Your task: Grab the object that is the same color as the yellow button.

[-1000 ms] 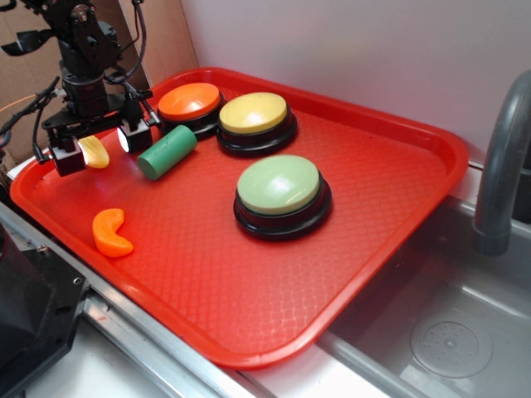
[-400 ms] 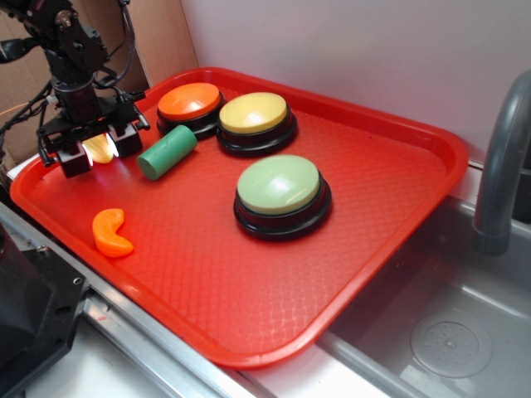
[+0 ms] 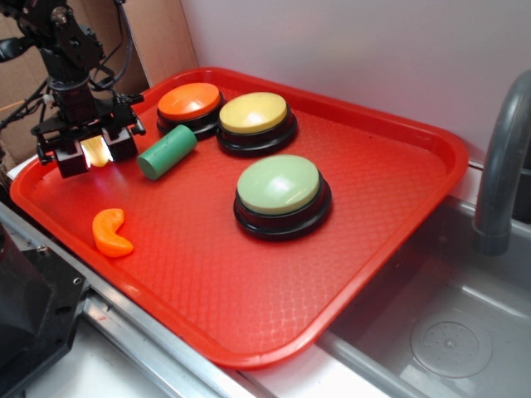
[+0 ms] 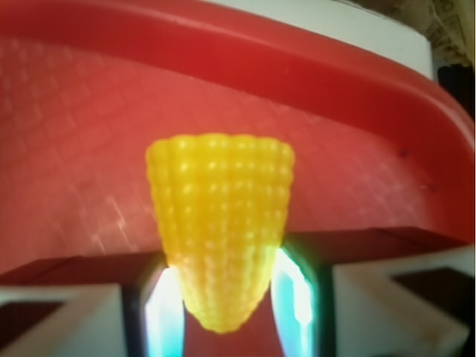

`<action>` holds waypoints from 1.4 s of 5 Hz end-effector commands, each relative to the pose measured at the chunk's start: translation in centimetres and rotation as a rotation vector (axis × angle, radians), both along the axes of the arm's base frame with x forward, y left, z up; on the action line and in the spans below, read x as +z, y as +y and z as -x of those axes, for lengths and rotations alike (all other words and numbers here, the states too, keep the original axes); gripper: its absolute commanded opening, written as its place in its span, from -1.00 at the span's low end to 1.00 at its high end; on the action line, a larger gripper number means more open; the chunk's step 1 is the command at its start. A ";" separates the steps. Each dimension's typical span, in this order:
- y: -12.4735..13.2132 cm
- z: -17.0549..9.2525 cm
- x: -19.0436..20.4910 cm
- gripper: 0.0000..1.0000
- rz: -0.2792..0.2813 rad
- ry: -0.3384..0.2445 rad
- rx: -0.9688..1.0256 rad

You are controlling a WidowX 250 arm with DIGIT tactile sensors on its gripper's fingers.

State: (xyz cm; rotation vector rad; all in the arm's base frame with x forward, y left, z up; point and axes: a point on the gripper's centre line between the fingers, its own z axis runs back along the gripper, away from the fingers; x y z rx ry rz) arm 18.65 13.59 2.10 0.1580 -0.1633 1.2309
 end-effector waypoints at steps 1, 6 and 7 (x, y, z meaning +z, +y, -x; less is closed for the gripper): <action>-1.2 -0.8 7.3 -1.00 0.015 -0.025 -0.281; -14.0 1.8 13.3 -1.00 0.254 0.094 -1.227; -13.9 2.2 13.0 -1.00 0.266 0.061 -1.211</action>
